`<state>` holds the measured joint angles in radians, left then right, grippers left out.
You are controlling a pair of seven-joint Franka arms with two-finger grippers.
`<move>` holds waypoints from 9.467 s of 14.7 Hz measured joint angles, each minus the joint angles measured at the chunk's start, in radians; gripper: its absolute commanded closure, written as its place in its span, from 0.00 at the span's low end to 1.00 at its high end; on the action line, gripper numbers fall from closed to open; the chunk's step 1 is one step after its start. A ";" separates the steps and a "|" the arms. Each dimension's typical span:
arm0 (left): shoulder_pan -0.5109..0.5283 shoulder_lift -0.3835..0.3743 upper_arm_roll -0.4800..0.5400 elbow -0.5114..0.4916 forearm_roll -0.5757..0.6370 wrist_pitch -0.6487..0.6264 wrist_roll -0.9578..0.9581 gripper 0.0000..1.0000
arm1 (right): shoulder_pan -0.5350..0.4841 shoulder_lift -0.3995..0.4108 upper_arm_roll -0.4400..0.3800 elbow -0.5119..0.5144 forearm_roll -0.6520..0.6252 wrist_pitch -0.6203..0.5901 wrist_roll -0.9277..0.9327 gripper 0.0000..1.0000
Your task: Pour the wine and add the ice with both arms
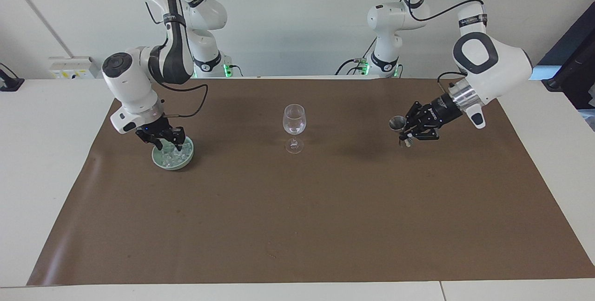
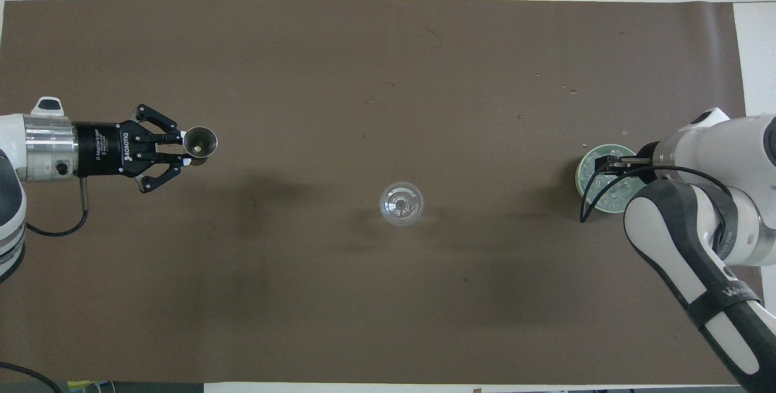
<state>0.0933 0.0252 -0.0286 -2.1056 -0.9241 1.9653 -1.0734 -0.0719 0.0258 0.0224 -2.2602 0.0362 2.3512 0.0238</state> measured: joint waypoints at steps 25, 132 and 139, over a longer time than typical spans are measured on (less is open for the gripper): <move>0.347 0.437 -0.005 0.146 -0.255 -0.251 0.344 1.00 | -0.002 0.022 -0.006 -0.047 0.004 0.014 0.005 0.50; -0.113 -0.036 0.013 0.466 0.912 -0.409 1.098 0.00 | 0.110 -0.034 -0.045 0.722 -0.057 -0.885 0.052 0.00; -0.113 -0.036 0.013 0.466 0.912 -0.409 1.098 0.00 | 0.106 -0.034 -0.050 0.726 -0.058 -0.849 0.052 0.00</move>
<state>-0.0196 -0.0106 -0.0151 -1.6394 -0.0125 1.5562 0.0244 0.0337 -0.0079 -0.0277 -1.5342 -0.0213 1.5025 0.0757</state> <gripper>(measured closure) 0.000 0.000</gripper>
